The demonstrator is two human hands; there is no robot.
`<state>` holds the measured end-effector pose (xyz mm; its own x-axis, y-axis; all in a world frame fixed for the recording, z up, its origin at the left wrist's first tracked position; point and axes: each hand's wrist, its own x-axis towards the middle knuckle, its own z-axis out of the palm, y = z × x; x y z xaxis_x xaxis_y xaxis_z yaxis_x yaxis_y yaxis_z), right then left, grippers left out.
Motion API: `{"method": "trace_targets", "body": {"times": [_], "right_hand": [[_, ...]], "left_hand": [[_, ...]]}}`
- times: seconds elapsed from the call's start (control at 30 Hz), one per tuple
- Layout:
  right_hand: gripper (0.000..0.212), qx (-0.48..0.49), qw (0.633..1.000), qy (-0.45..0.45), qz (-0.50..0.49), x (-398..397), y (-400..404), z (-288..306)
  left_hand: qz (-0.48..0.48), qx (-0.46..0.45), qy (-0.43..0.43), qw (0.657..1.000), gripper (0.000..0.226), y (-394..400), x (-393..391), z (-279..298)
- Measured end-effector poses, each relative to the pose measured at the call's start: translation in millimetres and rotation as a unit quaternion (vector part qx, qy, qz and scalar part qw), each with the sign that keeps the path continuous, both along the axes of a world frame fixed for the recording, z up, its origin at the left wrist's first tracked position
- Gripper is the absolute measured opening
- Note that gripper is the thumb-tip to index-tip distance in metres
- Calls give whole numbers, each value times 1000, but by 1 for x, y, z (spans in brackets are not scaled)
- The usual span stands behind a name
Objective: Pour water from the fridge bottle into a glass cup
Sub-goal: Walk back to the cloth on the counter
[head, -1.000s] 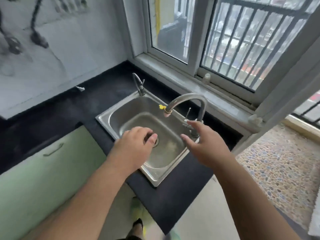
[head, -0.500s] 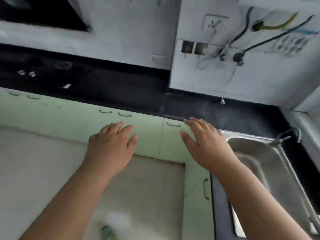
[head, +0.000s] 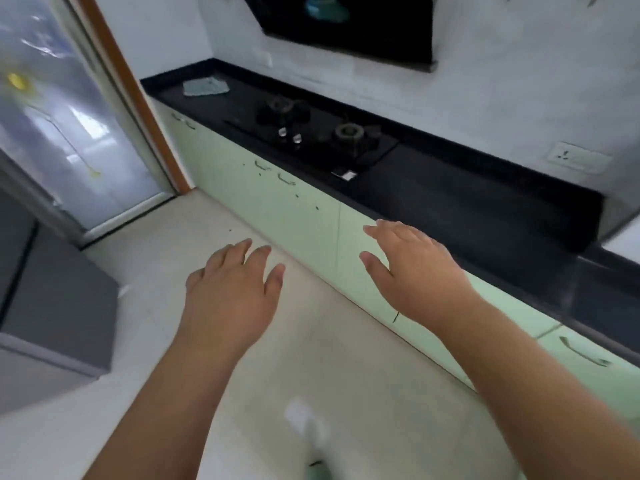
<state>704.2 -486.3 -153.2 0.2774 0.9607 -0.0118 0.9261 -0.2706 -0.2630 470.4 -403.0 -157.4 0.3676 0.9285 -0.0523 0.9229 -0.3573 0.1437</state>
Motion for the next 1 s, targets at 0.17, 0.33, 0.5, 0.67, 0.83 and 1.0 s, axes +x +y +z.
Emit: {"method": "trace_targets", "body": {"times": [0.17, 0.33, 0.5, 0.67, 0.83, 1.0], "right_hand": [[56, -4, 999, 0, 48, -18, 87, -4], [58, -8, 996, 9, 89, -11, 174, -21], [59, -5, 988, 8, 155, -1, 280, -27], [59, 1, 973, -6, 231, 0, 392, -13], [58, -22, 956, -21, 291, -31, 486, -9], [58, -37, 945, -18, 323, -79, 584, -24]], "left_hand": [[48, 1, -5, 999, 54, 55, -25, -3], [115, -15, -6, 993, 50, 109, -37, -18], [173, -6, -9, 985, 50, 182, -22, -17], [241, 18, -30, 970, 51, 252, -11, -10], [291, 5, -37, 956, 49, 309, -27, -17], [319, -3, -50, 946, 50, 400, -70, -31]]}}
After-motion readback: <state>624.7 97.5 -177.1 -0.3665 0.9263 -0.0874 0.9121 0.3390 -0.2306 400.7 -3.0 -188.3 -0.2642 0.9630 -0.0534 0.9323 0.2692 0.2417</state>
